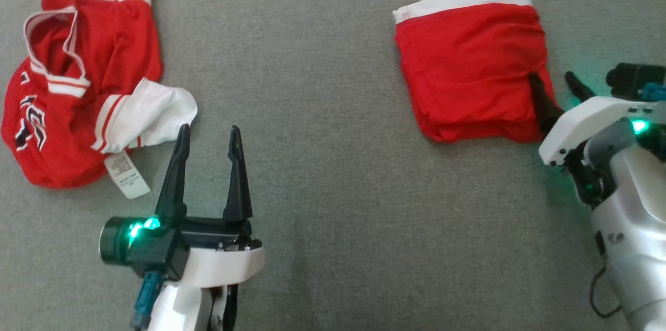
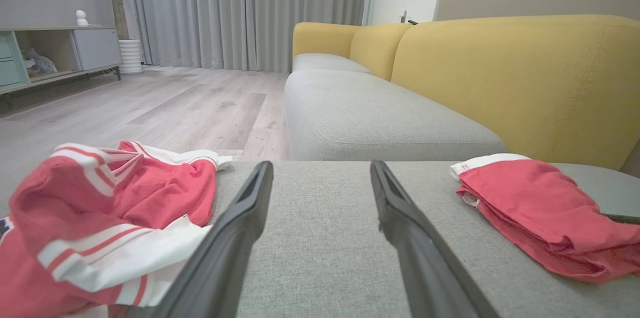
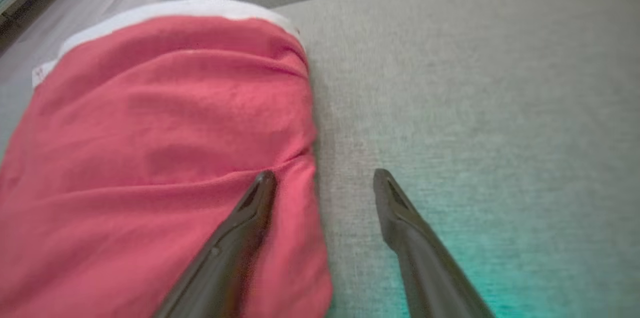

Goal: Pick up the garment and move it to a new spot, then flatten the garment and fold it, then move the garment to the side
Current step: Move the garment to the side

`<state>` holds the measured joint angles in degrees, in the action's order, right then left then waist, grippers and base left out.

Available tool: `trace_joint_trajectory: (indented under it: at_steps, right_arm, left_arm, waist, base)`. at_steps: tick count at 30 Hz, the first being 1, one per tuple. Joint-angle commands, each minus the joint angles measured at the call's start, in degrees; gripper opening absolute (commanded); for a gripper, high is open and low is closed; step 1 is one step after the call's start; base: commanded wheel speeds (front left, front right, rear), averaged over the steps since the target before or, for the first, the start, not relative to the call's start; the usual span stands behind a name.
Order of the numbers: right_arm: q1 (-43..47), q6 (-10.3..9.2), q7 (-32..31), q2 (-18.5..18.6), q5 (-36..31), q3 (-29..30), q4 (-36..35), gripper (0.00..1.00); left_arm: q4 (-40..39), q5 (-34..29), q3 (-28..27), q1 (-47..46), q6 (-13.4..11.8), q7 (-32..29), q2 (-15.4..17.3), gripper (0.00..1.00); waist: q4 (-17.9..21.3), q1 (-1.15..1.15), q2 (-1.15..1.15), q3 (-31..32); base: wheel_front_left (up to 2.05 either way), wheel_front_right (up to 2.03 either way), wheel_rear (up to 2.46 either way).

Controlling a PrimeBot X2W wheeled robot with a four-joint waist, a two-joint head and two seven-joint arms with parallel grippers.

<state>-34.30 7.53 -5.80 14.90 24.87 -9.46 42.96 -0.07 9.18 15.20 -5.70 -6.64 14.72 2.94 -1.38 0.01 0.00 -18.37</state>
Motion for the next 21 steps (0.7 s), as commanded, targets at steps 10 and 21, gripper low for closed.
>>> trace_joint_trajectory:
  at_steps: [10,21]
  right_arm:
    - [-2.8,-0.04,2.0,4.2,5.2,-5.6,-1.6,0.0]
    - [-3.7,-0.04,-2.3,19.7,3.2,-0.7,-2.6,0.0]
  left_arm:
    - [-2.4,-0.3,-2.3,-1.5,-0.2,0.3,-0.1,1.0]
    - [-3.1,-3.2,-2.7,-5.0,2.3,0.3,-0.1,1.0]
  waist:
    - [2.6,-0.01,0.0,-3.2]
    - [8.0,-0.01,0.0,-11.0]
  base:
    - [0.0,0.0,0.0]
    - [0.0,0.0,0.0]
